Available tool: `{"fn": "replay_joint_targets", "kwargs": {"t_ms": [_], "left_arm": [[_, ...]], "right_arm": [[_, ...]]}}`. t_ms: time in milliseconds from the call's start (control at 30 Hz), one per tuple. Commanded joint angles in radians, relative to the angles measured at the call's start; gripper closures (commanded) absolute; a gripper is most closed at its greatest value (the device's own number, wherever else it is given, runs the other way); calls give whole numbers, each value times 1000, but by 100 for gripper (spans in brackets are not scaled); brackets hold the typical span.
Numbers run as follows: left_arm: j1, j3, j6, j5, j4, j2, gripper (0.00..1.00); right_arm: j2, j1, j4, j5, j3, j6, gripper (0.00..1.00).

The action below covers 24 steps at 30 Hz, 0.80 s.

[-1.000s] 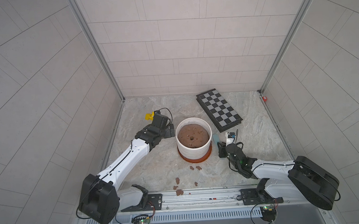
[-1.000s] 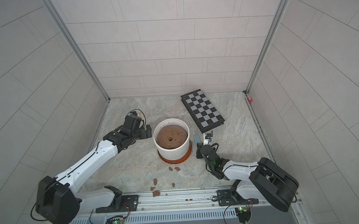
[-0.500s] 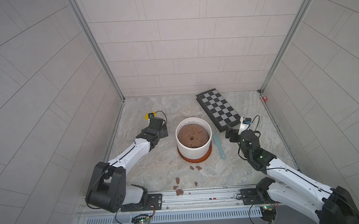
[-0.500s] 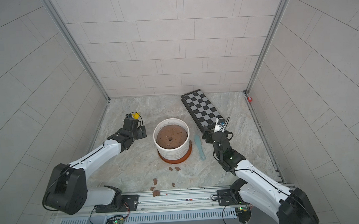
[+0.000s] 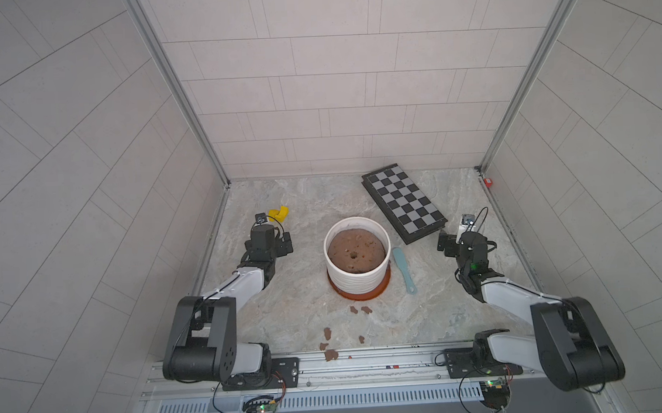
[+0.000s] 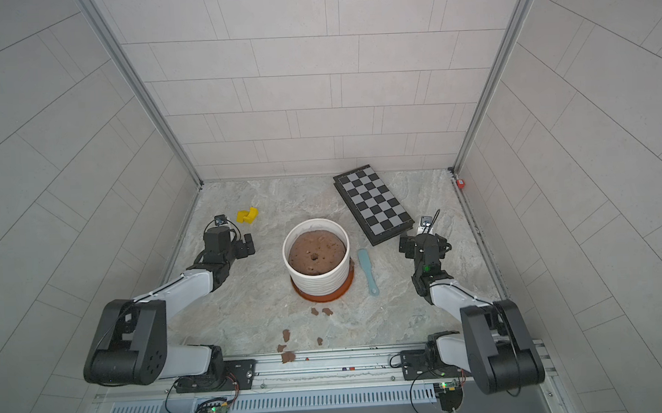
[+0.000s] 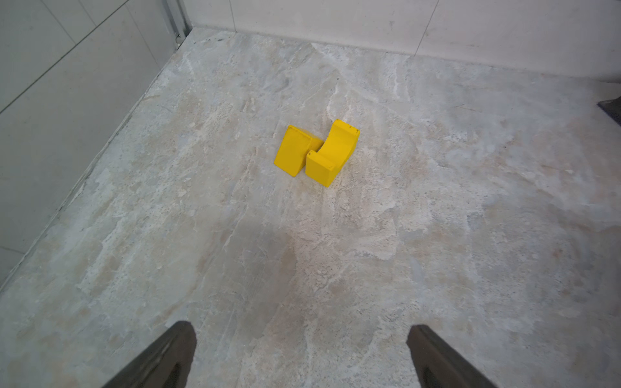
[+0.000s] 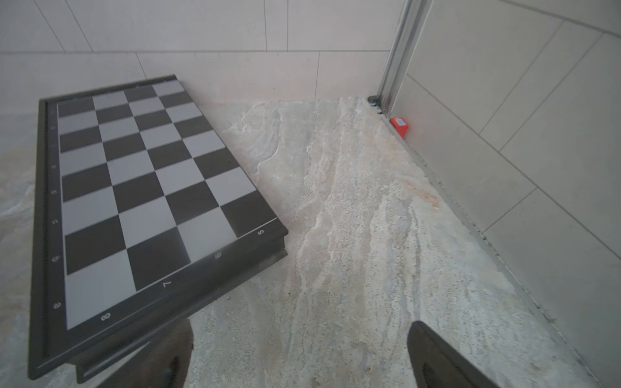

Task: Scrub the dried mud off the ceramic pot
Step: Reset both arms

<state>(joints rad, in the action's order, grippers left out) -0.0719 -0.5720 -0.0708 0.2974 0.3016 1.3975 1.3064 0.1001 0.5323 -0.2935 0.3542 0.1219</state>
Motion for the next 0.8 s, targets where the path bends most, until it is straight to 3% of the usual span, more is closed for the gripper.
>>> {"fn": "replay_joint_targets", "kwargs": {"t_ms": [0,133,233,367,500,767], "left_arm": [[2,18,52,-63,192,48,0],[2,39,80,-126,243,79,0],[2,88,86,-128,344,99,0],[1,97,86,-126,365,106,0],[3,91,82,-124,354,106,0],[2,103,75,-104,373,103,0]], "right_arm": [[52,-5,232,59,4,-79,0],[127,-43,326,167,-7,-93,0],[280,-65,624,192,-75,-81,0],[237,-68,415,166,-7,-68,0],[243,-68,373,75,19,-33,0],[262,-68,434,70,5,-35,0]]}}
